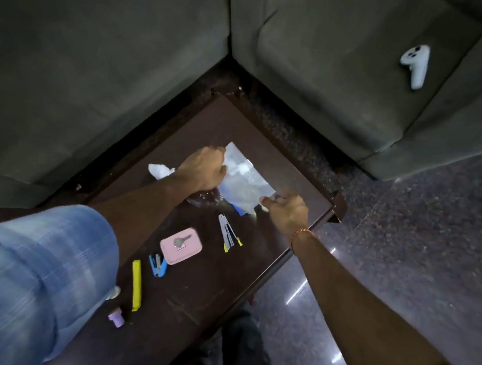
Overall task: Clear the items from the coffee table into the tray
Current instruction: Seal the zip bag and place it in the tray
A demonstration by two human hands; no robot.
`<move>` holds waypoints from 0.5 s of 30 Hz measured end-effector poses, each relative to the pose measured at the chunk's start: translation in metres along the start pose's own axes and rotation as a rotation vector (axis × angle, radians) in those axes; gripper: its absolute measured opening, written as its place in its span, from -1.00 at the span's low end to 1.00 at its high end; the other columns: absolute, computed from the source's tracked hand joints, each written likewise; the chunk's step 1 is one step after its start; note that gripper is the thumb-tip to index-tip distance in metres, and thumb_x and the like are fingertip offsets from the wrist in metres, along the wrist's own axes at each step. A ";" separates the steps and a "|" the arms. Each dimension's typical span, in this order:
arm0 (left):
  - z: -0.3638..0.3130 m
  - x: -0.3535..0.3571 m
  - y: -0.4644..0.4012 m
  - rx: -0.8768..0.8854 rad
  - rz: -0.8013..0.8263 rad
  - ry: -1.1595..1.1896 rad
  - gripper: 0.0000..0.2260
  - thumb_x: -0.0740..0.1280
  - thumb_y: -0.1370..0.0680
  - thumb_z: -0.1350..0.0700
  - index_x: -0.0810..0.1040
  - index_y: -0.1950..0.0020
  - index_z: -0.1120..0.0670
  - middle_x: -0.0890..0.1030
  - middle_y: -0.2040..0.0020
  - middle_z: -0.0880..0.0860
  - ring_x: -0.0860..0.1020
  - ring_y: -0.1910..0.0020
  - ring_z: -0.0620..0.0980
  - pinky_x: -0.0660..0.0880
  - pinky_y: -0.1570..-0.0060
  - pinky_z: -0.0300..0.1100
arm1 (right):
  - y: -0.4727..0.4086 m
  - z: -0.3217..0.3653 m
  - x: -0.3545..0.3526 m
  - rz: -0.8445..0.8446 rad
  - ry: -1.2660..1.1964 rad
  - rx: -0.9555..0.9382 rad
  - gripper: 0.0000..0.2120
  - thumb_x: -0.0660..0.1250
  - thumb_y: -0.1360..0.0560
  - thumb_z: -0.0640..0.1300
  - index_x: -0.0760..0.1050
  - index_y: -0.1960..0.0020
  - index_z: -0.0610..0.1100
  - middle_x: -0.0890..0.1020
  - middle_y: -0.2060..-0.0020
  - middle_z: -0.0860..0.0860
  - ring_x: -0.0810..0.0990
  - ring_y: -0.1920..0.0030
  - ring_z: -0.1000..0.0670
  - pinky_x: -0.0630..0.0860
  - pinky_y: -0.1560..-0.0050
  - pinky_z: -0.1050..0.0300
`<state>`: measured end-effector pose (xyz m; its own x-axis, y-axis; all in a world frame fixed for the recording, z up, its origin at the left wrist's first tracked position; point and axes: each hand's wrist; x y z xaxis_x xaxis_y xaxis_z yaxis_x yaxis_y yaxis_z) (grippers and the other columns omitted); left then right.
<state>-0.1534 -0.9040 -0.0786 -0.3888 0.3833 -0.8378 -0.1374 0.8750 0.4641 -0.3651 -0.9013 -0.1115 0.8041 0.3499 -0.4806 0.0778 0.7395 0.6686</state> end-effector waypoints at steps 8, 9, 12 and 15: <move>0.017 0.037 -0.051 -0.147 0.038 0.055 -0.59 0.23 -0.61 0.13 0.31 -0.44 0.20 0.38 -0.38 0.25 0.39 -0.34 0.27 0.33 -0.34 0.08 | -0.048 -0.027 0.052 -0.012 -0.289 0.259 -0.63 0.54 -0.32 0.05 0.58 -0.02 -0.12 0.67 -0.01 -0.14 0.67 -0.03 -0.16 0.63 -0.08 -0.09; 0.018 0.039 -0.052 -0.151 0.011 0.048 -0.58 0.24 -0.60 0.14 0.31 -0.45 0.20 0.38 -0.38 0.25 0.38 -0.33 0.28 0.32 -0.33 0.08 | -0.050 -0.027 0.057 -0.041 -0.335 0.276 -0.66 0.56 -0.31 0.03 0.58 0.02 -0.10 0.67 0.01 -0.13 0.67 -0.01 -0.14 0.64 -0.06 -0.06; 0.017 0.042 -0.053 -0.136 -0.042 0.045 -0.57 0.27 -0.59 0.16 0.33 -0.44 0.23 0.41 -0.35 0.26 0.40 -0.32 0.27 0.30 -0.33 0.05 | -0.050 -0.026 0.064 -0.040 -0.400 0.305 -0.76 0.53 -0.35 -0.04 0.56 0.08 -0.08 0.67 -0.01 -0.10 0.66 -0.04 -0.11 0.63 -0.09 -0.01; 0.016 0.038 -0.054 -0.148 -0.022 0.104 -0.65 0.29 -0.58 0.13 0.46 -0.33 0.23 0.50 -0.27 0.26 0.46 -0.28 0.25 0.39 -0.29 0.04 | -0.046 -0.021 0.059 -0.034 -0.440 0.281 -0.77 0.51 -0.38 -0.13 0.59 0.01 -0.17 0.68 0.00 -0.15 0.66 -0.03 -0.15 0.62 -0.12 -0.10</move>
<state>-0.1466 -0.9320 -0.1400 -0.4751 0.3257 -0.8174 -0.2765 0.8267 0.4901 -0.3342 -0.9026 -0.1825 0.9654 0.0087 -0.2607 0.2145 0.5422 0.8124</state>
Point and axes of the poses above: each hand's wrist, its own y-axis away from the middle knuckle, its own x-axis out of the palm, z = x × y
